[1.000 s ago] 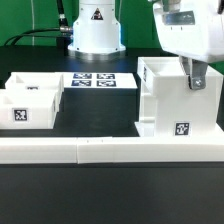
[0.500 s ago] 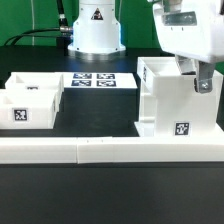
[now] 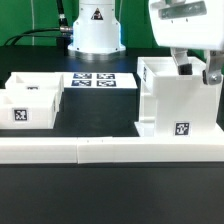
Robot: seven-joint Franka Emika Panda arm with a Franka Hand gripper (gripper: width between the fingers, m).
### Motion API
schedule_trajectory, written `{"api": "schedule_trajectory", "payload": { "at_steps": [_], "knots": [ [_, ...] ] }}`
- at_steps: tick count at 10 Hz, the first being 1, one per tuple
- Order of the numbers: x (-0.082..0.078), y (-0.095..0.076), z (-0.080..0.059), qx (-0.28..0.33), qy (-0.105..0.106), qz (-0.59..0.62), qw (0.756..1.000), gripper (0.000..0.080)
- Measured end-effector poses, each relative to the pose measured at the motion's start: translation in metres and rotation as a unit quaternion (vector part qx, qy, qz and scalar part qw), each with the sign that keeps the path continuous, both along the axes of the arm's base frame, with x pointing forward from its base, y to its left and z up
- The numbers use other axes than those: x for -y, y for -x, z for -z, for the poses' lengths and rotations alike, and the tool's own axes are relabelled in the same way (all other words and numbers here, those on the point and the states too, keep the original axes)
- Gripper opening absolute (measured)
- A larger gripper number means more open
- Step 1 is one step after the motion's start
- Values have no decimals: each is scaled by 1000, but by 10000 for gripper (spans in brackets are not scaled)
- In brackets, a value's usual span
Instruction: Assemble drawer
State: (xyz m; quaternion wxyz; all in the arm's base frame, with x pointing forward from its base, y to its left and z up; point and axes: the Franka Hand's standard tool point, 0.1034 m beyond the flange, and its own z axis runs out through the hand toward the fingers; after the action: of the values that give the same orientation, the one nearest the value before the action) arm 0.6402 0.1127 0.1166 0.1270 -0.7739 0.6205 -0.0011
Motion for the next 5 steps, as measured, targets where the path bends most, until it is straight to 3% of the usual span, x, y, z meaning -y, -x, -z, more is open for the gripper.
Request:
{"api": "schedule_trajectory", "payload": {
  "at_steps": [3,5],
  "knots": [
    [-3,13,-14,20,5,-31,999,649],
    [-4,13,-12,31,17,-99,994,649]
  ]
}}
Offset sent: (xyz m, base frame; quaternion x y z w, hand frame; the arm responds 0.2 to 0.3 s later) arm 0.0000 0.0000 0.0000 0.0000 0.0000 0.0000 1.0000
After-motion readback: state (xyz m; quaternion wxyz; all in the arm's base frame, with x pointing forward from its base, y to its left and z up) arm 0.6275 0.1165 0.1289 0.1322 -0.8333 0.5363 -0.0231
